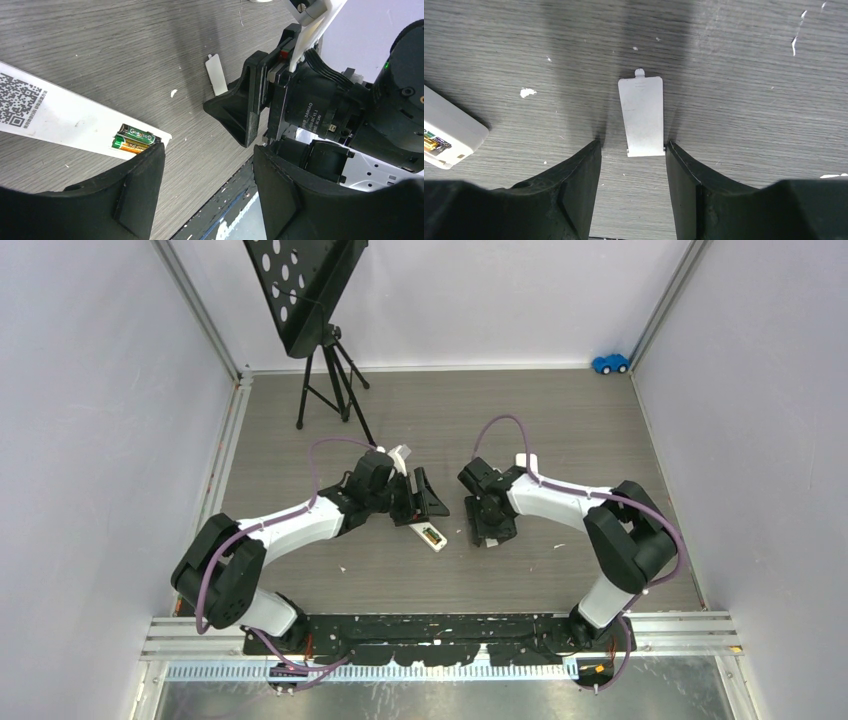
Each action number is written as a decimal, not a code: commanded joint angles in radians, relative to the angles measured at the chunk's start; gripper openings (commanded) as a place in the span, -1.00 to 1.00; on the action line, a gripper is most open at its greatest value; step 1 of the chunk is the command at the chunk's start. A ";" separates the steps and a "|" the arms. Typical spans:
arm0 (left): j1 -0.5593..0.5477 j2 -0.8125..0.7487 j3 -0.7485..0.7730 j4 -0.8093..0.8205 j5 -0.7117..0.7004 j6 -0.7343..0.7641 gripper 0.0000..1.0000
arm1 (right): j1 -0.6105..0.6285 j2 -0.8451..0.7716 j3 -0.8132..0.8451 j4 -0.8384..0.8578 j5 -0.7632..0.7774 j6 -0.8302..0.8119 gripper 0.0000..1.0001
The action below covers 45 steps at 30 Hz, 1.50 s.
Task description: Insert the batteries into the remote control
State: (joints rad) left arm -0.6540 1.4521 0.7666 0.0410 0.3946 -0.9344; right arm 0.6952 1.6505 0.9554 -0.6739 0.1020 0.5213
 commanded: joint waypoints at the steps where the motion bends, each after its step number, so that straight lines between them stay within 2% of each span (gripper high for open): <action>1: 0.005 -0.009 0.025 0.040 0.024 0.011 0.33 | -0.005 0.065 0.022 0.019 -0.007 -0.015 0.10; 4: 0.004 -0.012 0.022 0.040 0.023 0.011 0.33 | -0.012 0.082 0.023 0.017 -0.012 -0.018 0.02; 9: 0.005 -0.006 0.023 0.045 0.035 0.002 0.33 | -0.013 0.085 0.014 0.017 -0.004 -0.011 -0.33; 13: 0.004 0.011 0.025 0.068 0.057 -0.015 0.30 | -0.013 0.068 0.011 0.022 0.023 -0.006 -0.42; 20: 0.005 0.040 0.033 0.086 0.087 -0.044 0.21 | -0.011 -0.055 0.009 0.052 -0.002 -0.003 -0.43; 27: 0.005 0.063 0.048 0.091 0.111 -0.075 0.20 | -0.007 -0.180 -0.020 0.117 -0.106 -0.022 -0.43; 36: 0.005 0.114 0.060 0.138 0.153 -0.122 0.23 | 0.097 -0.237 -0.022 0.200 -0.175 -0.075 -0.42; 40: 0.005 0.120 0.052 0.138 0.164 -0.125 0.12 | 0.130 -0.235 -0.002 0.203 -0.184 -0.091 -0.41; 45: 0.005 0.110 0.037 0.136 0.168 -0.129 -0.13 | 0.147 -0.227 0.008 0.209 -0.188 -0.099 -0.42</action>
State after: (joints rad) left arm -0.6506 1.5764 0.7902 0.1280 0.5331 -1.0592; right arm 0.8318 1.4471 0.9249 -0.5064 -0.0708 0.4454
